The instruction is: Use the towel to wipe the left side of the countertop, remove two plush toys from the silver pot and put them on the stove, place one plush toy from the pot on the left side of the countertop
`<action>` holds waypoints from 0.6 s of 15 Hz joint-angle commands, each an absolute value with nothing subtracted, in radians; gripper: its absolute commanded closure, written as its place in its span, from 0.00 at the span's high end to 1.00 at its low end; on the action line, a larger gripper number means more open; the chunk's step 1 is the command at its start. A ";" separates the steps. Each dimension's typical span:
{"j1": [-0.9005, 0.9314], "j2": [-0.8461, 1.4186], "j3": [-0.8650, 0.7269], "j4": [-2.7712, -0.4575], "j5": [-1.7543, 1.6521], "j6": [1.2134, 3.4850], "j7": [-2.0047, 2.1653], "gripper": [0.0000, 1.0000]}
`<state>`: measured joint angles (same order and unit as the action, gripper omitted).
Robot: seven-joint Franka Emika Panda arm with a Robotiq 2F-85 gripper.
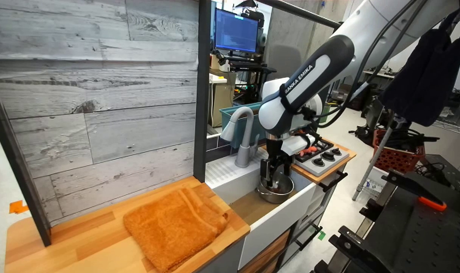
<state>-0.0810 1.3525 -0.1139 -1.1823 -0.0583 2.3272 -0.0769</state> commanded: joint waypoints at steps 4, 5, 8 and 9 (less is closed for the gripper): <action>-0.079 1.480 -0.108 -0.998 -0.073 2.258 -0.063 0.49; -0.076 1.490 -0.109 -0.984 -0.074 2.258 -0.062 0.42; -0.073 1.503 -0.104 -0.961 -0.072 2.264 -0.064 0.19; -0.072 1.511 -0.105 -0.950 -0.072 2.260 -0.062 0.12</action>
<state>-0.0718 1.4659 -0.1094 -1.0341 -0.0583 2.3024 -0.0760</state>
